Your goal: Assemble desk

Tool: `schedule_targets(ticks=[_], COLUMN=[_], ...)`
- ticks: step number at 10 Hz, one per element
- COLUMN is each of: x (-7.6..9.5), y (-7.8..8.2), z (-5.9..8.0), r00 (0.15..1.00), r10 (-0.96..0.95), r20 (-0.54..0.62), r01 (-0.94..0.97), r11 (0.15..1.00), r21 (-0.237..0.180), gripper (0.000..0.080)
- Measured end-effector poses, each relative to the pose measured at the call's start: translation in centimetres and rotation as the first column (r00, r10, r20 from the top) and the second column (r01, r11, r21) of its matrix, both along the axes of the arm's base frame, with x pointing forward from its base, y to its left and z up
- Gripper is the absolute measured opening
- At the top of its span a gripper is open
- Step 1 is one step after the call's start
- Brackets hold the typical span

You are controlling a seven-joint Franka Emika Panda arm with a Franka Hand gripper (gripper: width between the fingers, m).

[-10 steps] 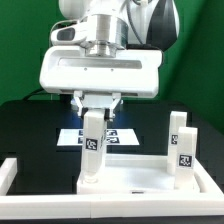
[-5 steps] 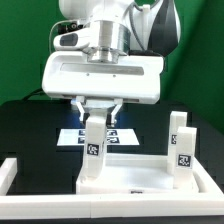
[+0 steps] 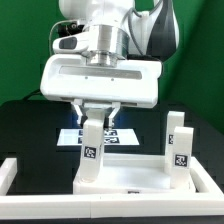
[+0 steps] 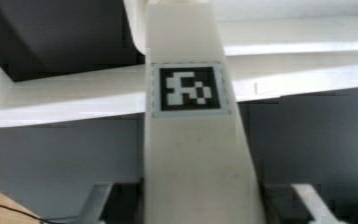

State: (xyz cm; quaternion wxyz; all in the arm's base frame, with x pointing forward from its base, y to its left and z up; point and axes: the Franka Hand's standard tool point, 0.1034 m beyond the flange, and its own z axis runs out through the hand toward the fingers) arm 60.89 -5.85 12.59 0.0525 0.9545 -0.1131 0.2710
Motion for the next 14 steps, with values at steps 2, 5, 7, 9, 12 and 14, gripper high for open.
schedule_targets(ticks=[2, 5, 7, 9, 12, 14], x=[0.0, 0.0, 0.0, 0.0, -0.1, -0.4], y=[0.0, 0.0, 0.0, 0.0, -0.5, -1.4], z=[0.0, 0.0, 0.0, 0.0, 0.3, -0.1], r00=[1.0, 1.0, 1.0, 1.0, 0.991, 0.975], r10=[0.0, 0.0, 0.0, 0.0, -0.016, -0.025], r20=[0.0, 0.0, 0.0, 0.0, -0.135, -0.223], r01=[0.0, 0.0, 0.0, 0.0, 0.027, 0.053], r11=[1.0, 1.0, 1.0, 1.0, 0.997, 0.991], r21=[0.0, 0.0, 0.0, 0.0, 0.077, 0.12], gripper=[0.0512, 0.0642, 0.0648, 0.0649, 0.0649, 0.0649])
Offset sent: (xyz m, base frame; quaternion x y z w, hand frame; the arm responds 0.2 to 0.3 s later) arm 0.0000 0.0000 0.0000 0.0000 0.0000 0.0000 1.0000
